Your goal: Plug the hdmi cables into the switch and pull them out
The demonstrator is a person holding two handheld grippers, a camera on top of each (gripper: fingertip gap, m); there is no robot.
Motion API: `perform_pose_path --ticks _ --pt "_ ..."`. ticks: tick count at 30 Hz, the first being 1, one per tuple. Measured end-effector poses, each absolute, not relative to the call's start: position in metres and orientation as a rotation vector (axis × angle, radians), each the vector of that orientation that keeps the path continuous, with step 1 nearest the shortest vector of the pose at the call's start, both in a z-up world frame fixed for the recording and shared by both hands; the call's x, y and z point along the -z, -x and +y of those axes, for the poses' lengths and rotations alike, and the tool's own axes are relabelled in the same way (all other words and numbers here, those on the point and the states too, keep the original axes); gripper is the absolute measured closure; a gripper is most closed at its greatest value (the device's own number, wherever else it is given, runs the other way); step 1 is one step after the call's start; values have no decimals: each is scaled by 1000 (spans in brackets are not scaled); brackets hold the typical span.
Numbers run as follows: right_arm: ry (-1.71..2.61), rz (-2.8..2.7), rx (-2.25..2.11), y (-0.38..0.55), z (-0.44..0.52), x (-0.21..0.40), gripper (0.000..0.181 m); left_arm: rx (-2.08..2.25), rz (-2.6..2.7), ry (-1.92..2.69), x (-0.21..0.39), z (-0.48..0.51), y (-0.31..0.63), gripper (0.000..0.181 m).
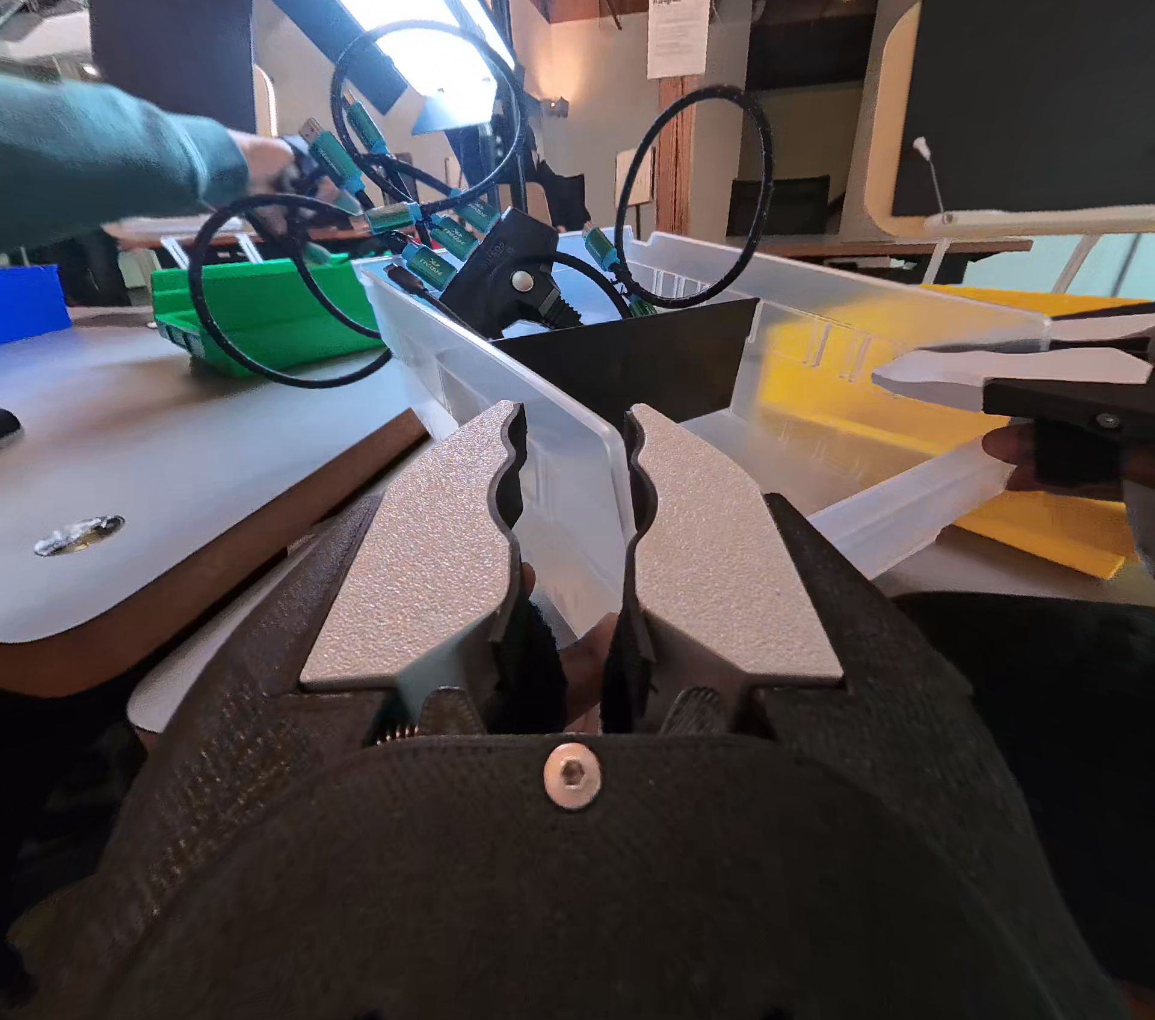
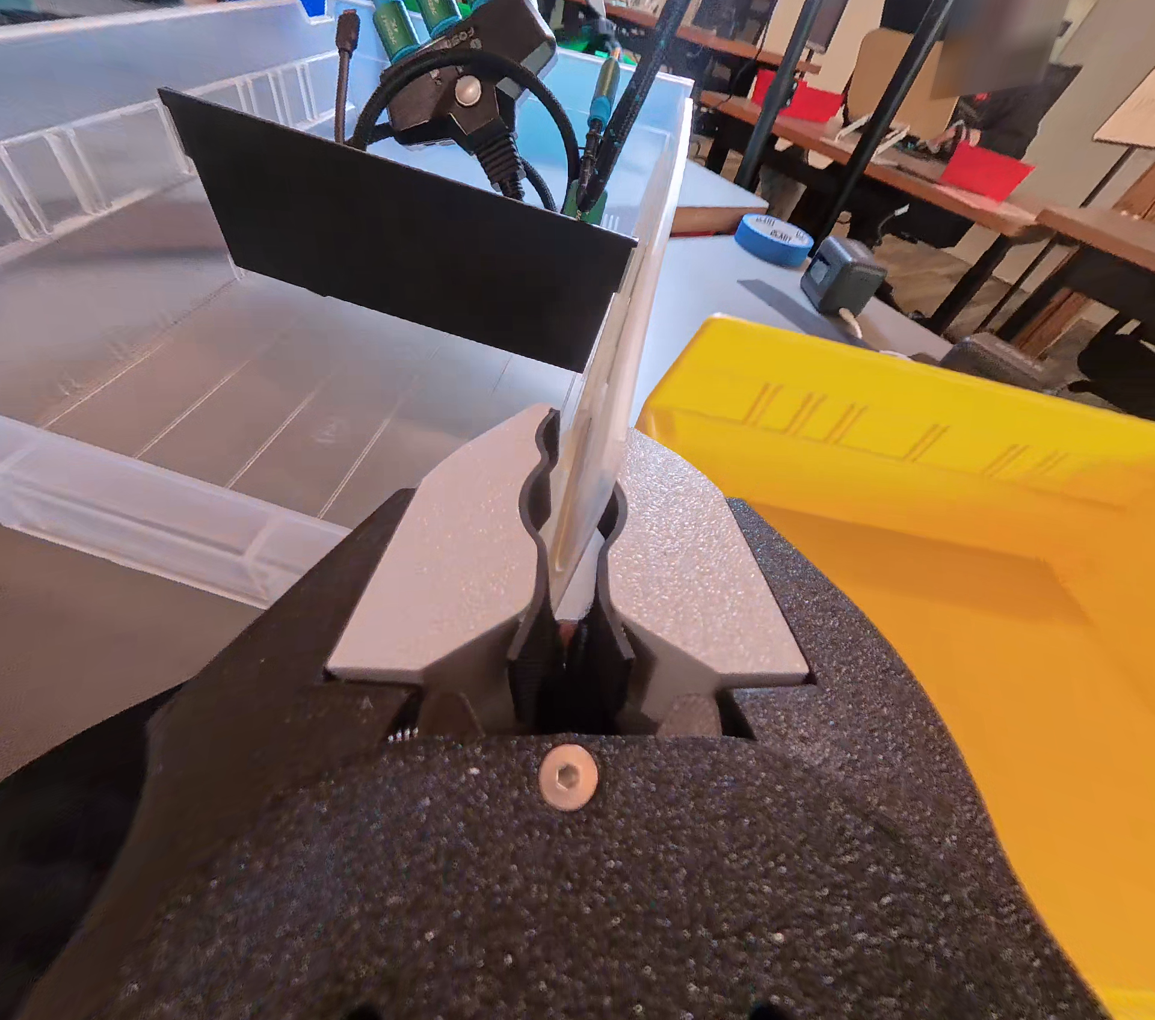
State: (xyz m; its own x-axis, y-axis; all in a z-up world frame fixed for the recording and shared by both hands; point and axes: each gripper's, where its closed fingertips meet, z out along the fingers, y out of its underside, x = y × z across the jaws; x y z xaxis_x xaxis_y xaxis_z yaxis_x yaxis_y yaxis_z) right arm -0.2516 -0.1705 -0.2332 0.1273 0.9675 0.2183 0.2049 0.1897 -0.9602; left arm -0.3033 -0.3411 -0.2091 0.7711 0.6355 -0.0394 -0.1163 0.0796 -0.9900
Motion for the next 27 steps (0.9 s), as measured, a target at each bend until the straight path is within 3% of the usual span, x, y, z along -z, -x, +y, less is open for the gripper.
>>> perform_pose_path --ticks 10,13,16,22,27 --pt "1320 -1345 -799 253 -166 254 169 -550 -473 1436 230 -330 322 156" --pt "1366 -1432 -776 256 -168 268 160 -535 -502 1484 240 -327 331 158" --pt "1337 -1554 -775 255 -177 277 133 -480 -490 1484 239 -324 331 157" --pt "1151 -1461 -920 219 -191 228 103 -580 -475 1334 204 -347 335 127" --pt "1022 -1452 -600 178 -152 208 89 -804 -477 1194 161 -380 337 111"
